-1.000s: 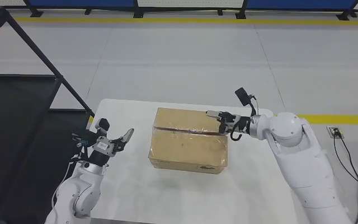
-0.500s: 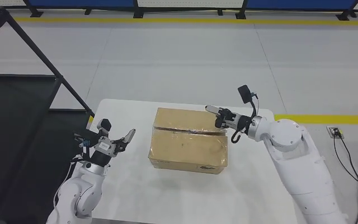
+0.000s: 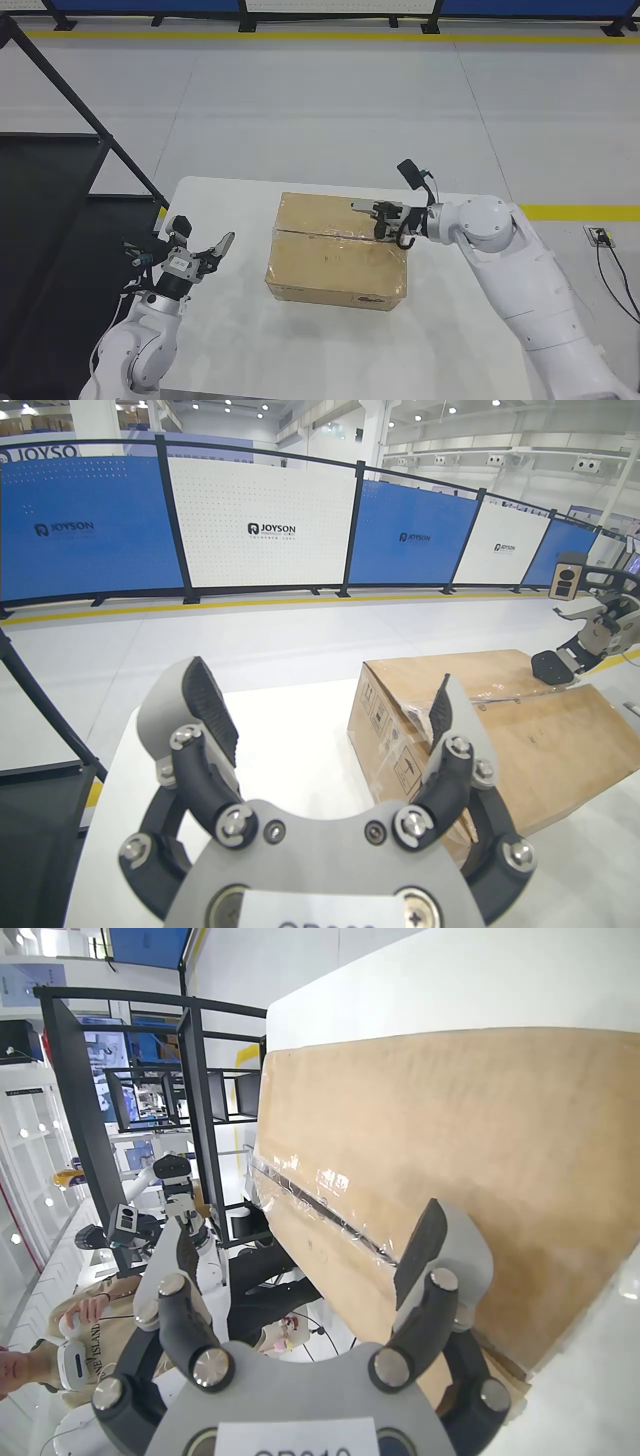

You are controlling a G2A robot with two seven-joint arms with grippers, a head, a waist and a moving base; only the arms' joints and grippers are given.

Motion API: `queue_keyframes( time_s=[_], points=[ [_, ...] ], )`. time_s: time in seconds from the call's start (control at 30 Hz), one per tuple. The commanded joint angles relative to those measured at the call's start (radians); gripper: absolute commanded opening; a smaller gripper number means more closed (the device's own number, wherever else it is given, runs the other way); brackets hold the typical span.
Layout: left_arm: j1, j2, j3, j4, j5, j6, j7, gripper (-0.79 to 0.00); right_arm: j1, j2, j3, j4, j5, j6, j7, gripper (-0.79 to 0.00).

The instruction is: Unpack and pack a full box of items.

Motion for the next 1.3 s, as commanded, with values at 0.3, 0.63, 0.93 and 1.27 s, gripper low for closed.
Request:
queue_keyframes(
  time_s=[0.3,0.63,0.93,1.27],
  points=[
    [-0.013,0.001,0.017,0.004,0.007,0.002,-0.007,0.0,-0.04,0.021,0.035,-0.053,0.022,0.014,0.094,0.0],
    [-0.006,0.002,0.016,-0.001,0.007,0.01,0.0,0.0,-0.051,0.014,0.038,-0.024,0.129,0.017,0.046,0.0],
    [0.016,0.007,-0.023,0.016,-0.013,0.017,0.013,0.0,-0.035,-0.009,-0.007,0.023,0.208,-0.097,-0.01,0.0],
    [0.039,0.01,-0.046,0.018,-0.026,0.02,0.024,0.0,0.022,-0.04,-0.092,0.103,0.216,-0.093,-0.034,0.0]
  ],
)
